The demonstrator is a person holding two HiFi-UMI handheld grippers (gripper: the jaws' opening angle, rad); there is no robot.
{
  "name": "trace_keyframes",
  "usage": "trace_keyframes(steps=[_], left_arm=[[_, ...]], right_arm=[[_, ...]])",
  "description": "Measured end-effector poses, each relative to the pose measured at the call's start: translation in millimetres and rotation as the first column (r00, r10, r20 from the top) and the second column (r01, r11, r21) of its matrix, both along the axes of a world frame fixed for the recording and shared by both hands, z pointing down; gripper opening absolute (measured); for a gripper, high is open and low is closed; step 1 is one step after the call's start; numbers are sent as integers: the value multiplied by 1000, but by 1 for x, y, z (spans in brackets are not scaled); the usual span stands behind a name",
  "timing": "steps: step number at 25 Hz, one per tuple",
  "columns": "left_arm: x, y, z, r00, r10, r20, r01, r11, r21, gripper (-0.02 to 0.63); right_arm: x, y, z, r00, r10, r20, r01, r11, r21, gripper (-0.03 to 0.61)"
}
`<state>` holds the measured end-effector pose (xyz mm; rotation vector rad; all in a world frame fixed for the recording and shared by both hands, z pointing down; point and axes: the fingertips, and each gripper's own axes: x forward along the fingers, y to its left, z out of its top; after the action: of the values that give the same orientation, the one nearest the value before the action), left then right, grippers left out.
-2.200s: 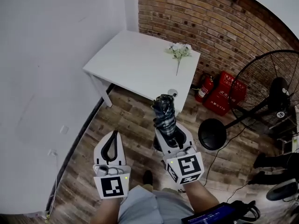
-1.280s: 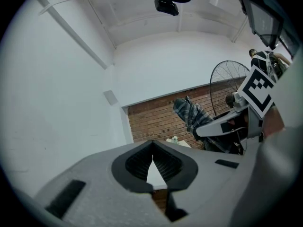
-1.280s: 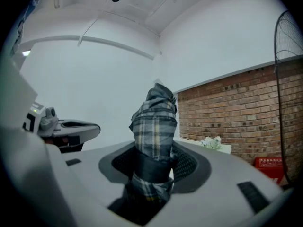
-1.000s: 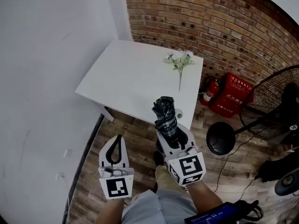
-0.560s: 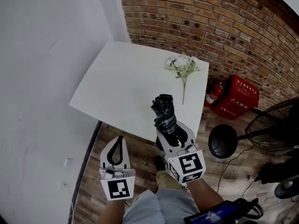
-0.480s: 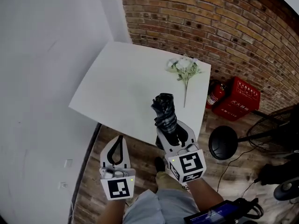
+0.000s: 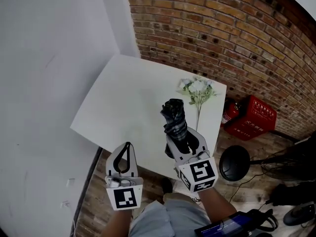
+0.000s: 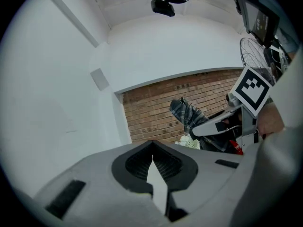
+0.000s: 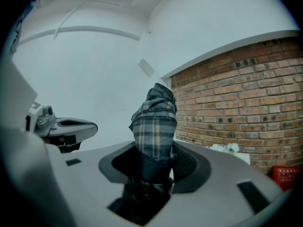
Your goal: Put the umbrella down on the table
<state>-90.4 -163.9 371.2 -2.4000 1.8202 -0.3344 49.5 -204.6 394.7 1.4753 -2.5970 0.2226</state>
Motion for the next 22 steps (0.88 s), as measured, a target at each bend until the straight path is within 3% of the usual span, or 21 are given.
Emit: trace_keyframes(steps=[11, 22], left_arm=[[-27, -40, -29, 999, -54, 3, 54, 995, 82, 8], [-66, -90, -20, 998, -65, -15, 65, 996, 60, 9]], right_arm=[[-16, -53, -40, 1000, -23, 0, 23, 996, 87, 195], [-50, -96, -32, 998, -33, -47, 36, 997, 69, 195]])
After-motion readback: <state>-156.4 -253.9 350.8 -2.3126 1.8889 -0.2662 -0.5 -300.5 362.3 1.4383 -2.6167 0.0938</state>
